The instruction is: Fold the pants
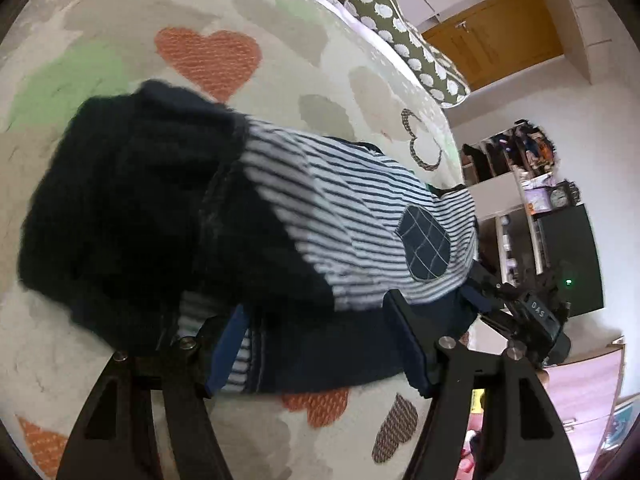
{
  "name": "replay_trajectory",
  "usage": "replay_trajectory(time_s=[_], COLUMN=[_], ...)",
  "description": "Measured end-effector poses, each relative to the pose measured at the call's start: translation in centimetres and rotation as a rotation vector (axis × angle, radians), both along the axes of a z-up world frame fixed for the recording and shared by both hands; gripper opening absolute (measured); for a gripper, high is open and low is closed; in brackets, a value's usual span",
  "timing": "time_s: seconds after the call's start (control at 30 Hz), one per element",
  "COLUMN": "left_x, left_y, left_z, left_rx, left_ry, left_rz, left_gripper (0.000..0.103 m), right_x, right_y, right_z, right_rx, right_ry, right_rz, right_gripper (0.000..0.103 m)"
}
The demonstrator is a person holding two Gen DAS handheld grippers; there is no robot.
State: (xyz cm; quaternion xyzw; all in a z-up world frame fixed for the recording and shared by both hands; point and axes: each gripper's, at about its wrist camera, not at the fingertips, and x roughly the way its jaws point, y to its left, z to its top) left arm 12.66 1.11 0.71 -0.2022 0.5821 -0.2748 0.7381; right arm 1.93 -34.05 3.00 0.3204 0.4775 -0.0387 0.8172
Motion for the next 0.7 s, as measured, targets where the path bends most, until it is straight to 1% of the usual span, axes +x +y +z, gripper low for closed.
replay_trajectory(time_s=[0.03,0.07,0.1,0.13,0.17,0.2,0.23,0.27,0.3,0.37,0.4,0.5,0.53,0.63,0.7], left_x=[0.3,0.6,0.9,1.2,1.3,1.4,1.3,1.1,0.9,0.5,0.3,0.5,0.8,1.8,2.1], left_y=[-0.4,-0.7,-0.6,-0.4,0.1,0.6,1.0,1.3,1.5,1.7,1.7,1.4,1.3,1.5,1.6], left_z=[0.2,0.3,0.3,0.2,0.2,0.1,0.2,0.4,0.5,1.4,2.0,3.5,3.9,4.4,4.5], left_rx=[0.026,0.049,0.083,0.106,0.101,0.075,0.067,0.067,0.068,0.083,0.091,0.09,0.083,0.063,0.051], left_ry=[-0.017,-0.025,-0.02,-0.009,0.011,0.025,0.031,0.03,0.024,-0.007,-0.03,-0.071,-0.077,-0.079,-0.073], left_rz=[0.007,0.024,0.052,0.075,0.091,0.103,0.112,0.116,0.119,0.122,0.121,0.124,0.13,0.139,0.142], left_gripper=[0.064,0.048,0.037,0.019,0.014,0.012,0.008,0.007,0.006,0.006,0.006,0.005,0.005,0.005,0.005], right_x=[0.3,0.7,0.9,1.1,1.3,1.5,1.6,1.6,1.4,0.8,0.5,-0.2,-0.3,0.5,0.9], right_y=[0.1,0.4,0.4,0.5,0.6,0.6,0.3,0.0,-0.2,-0.4,-0.6,-0.4,-0.4,-0.3,-0.4], right_z=[-0.4,-0.6,-0.6,-0.6,-0.6,-0.6,-0.7,-0.7,-0.6,0.0,0.3,2.0,2.6,3.7,4.0], right_rx=[-0.005,-0.015,-0.027,-0.046,-0.061,-0.069,-0.062,-0.05,-0.042,-0.028,-0.026,-0.081,-0.1,-0.112,-0.082], right_ry=[0.009,0.013,0.016,0.018,0.023,0.032,0.038,0.034,0.023,-0.002,-0.013,-0.046,-0.057,-0.07,-0.062], right_rz=[-0.011,-0.024,-0.032,-0.045,-0.057,-0.064,-0.068,-0.071,-0.073,-0.072,-0.073,-0.059,-0.052,-0.031,-0.013], right_gripper=[0.076,0.076,0.074,0.068,0.049,0.027,0.02,0.013,0.009,0.008,0.006,0.003,0.003,0.002,0.003])
